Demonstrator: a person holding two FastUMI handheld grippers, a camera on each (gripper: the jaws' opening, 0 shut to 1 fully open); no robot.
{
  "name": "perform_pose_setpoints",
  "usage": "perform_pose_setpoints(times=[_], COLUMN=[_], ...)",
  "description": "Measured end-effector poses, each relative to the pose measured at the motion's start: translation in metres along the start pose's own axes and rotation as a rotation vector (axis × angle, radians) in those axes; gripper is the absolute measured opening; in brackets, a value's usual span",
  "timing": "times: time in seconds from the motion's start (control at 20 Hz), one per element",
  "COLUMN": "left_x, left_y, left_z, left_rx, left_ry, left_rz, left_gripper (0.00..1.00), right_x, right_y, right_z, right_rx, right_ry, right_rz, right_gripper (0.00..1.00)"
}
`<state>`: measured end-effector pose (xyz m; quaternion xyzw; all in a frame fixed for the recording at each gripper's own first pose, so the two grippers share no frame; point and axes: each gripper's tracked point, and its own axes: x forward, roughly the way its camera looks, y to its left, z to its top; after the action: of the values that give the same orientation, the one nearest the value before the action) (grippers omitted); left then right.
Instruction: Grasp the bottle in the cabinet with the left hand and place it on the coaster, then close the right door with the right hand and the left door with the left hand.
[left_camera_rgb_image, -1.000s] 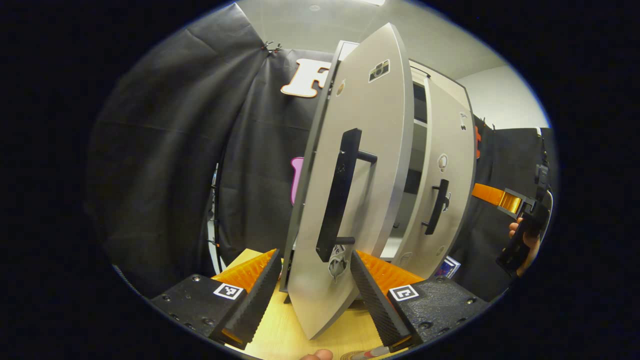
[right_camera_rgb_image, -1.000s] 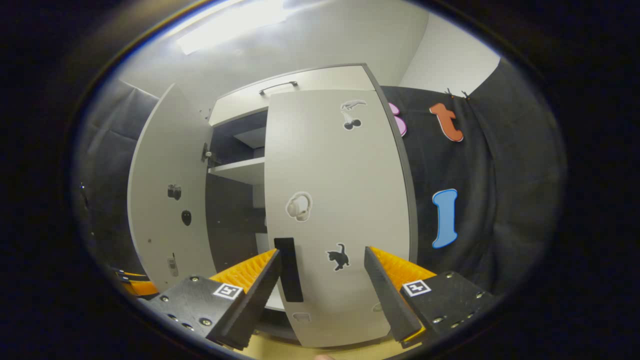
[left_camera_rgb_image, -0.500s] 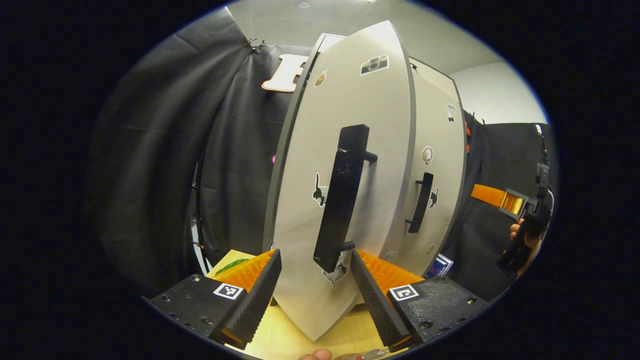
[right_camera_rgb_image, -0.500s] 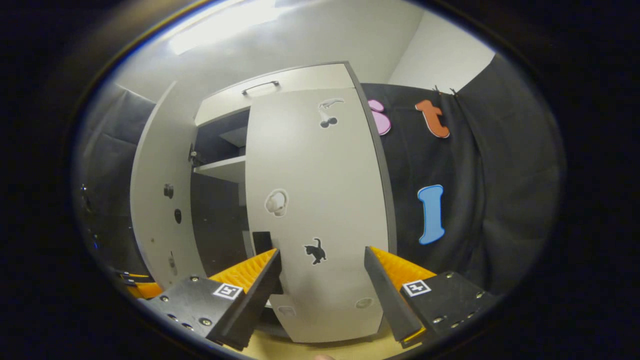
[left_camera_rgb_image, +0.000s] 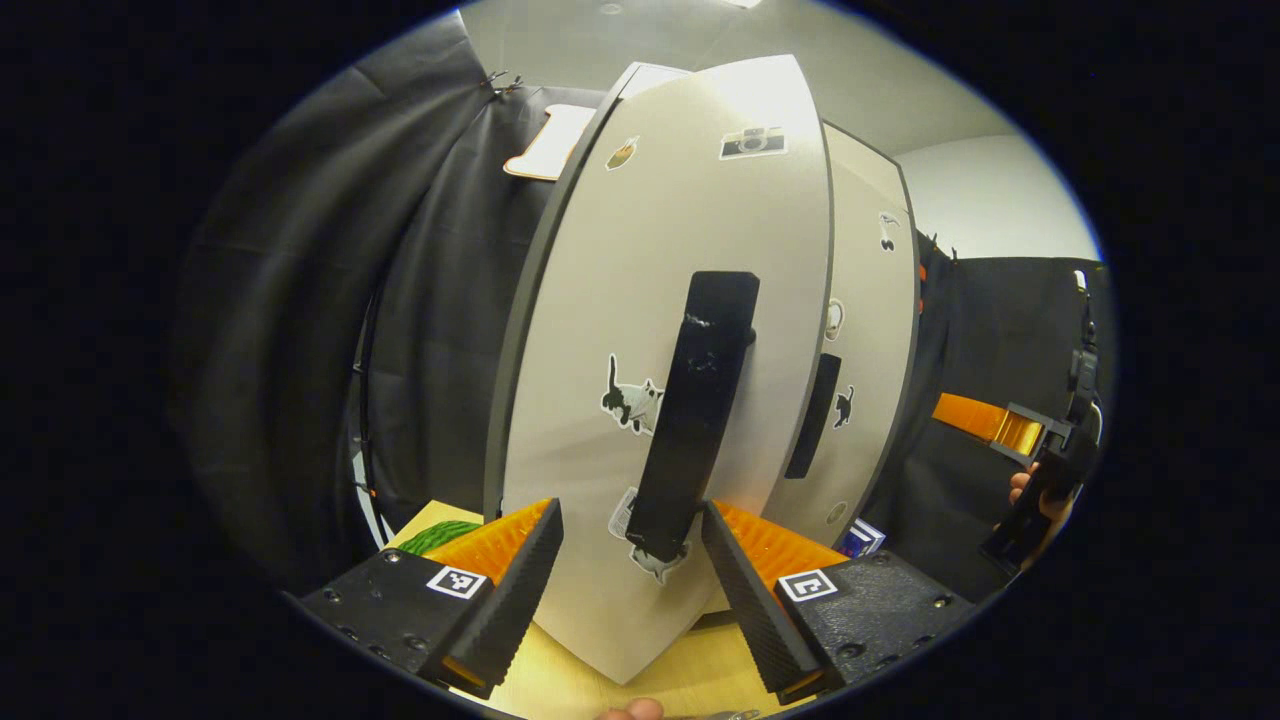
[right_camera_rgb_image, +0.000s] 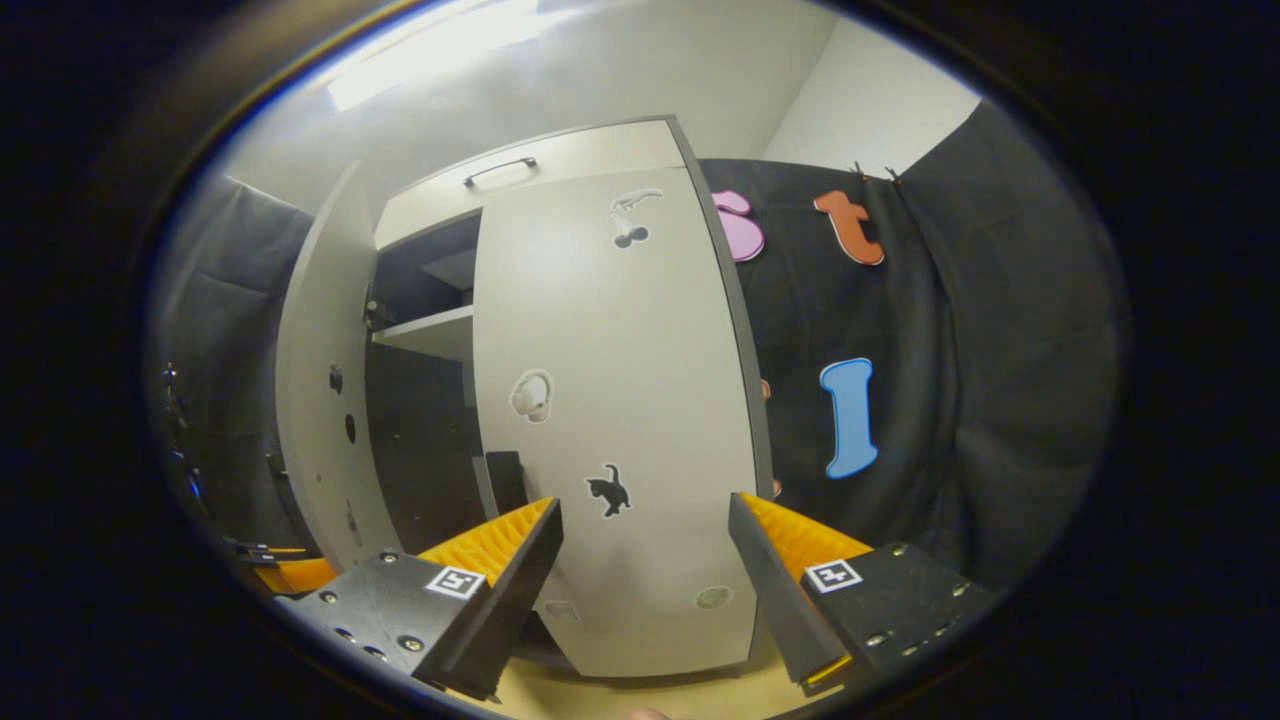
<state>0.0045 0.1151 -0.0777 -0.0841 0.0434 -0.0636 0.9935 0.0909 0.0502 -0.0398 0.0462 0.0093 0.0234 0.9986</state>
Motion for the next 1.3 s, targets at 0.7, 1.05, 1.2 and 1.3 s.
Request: perform_pose_setpoints(times=[0.7, 1.05, 1.2, 1.3], left_x=[0.011, 0.010, 0.008, 0.008], left_y=[-0.026, -0.028, -0.030, -0.030], left_z=[-0.003, -0.001, 0.000, 0.003], left_rx=[-0.008, -0.001, 0.000, 0.006], left_ry=[0.029, 0.018, 0.017, 0.011], left_rz=[-0.100, -0.101, -0.100, -0.091], left_gripper=[0.92, 0.90, 0.90, 0.91], right_x=[-0.013, -0.015, -0.016, -0.018], right_y=[-0.048, -0.055, -0.055, -0.054], right_z=[-0.003, -0.004, -0.003, -0.001], right_rx=[0.016, 0.024, 0.022, 0.018], right_ry=[0.014, 0.020, 0.021, 0.021], right_rz=[-0.093, -0.089, -0.079, -0.071], right_gripper=[1.00, 1.00, 1.00, 1.00])
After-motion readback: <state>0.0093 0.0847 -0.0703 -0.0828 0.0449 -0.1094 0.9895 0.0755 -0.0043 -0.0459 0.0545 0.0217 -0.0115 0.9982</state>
